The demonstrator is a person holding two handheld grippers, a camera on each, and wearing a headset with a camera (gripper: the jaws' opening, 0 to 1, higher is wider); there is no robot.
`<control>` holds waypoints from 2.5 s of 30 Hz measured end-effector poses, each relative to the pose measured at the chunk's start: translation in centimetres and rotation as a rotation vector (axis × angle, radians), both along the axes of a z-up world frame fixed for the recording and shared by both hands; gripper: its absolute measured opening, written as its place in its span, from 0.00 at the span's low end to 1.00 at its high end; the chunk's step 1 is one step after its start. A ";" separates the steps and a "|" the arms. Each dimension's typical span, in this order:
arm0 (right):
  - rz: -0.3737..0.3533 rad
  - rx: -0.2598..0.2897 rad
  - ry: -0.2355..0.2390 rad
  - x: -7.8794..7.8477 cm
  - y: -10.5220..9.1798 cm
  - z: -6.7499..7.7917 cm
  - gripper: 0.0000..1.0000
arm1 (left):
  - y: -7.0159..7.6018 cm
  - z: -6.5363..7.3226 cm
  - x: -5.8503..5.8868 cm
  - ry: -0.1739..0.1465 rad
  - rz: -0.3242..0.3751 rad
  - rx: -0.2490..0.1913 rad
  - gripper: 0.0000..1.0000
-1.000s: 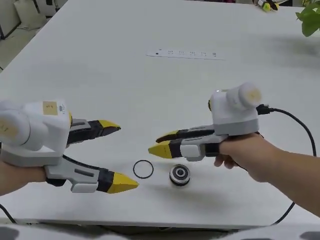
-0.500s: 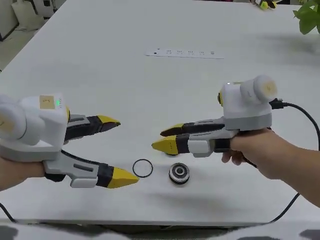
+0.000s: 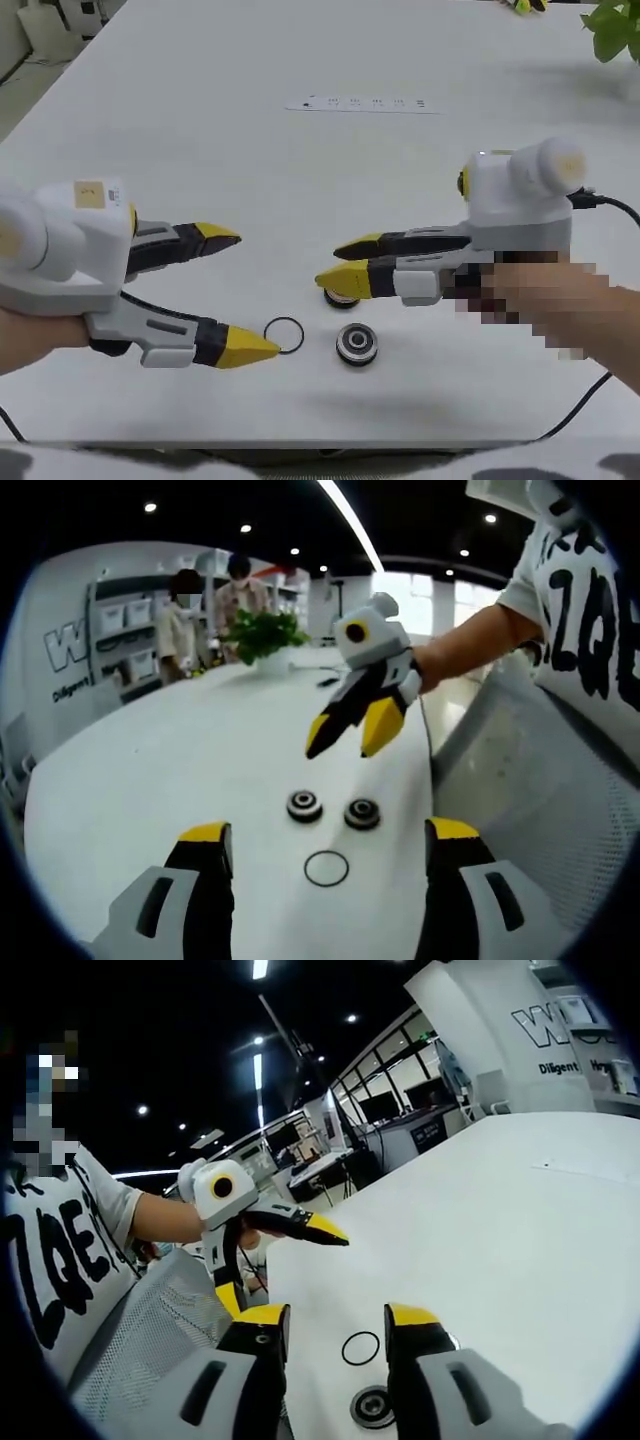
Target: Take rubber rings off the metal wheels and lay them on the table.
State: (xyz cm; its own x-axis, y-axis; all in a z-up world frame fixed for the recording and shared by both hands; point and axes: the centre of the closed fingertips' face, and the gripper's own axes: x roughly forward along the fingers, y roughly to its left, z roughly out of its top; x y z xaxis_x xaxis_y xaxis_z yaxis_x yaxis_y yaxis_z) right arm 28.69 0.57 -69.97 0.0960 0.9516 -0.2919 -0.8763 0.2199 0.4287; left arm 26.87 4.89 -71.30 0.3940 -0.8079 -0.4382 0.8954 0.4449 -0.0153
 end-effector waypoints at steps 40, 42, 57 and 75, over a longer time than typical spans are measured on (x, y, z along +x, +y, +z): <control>-0.067 0.012 -0.080 0.5 -4.6 1.4 0.44 | -1.1 1.2 0.2 -0.015 -0.034 -0.001 0.79; -0.068 0.009 -0.083 0.4 -4.8 1.3 0.45 | -1.1 1.3 0.2 -0.015 -0.035 -0.002 0.79; -0.070 -0.015 -0.104 -0.2 -6.1 0.9 0.48 | -1.2 1.4 0.2 -0.015 -0.039 -0.002 0.78; -0.071 -0.033 -0.121 -0.6 -7.1 0.5 0.50 | -1.8 1.5 0.3 -0.009 -0.050 -0.008 0.77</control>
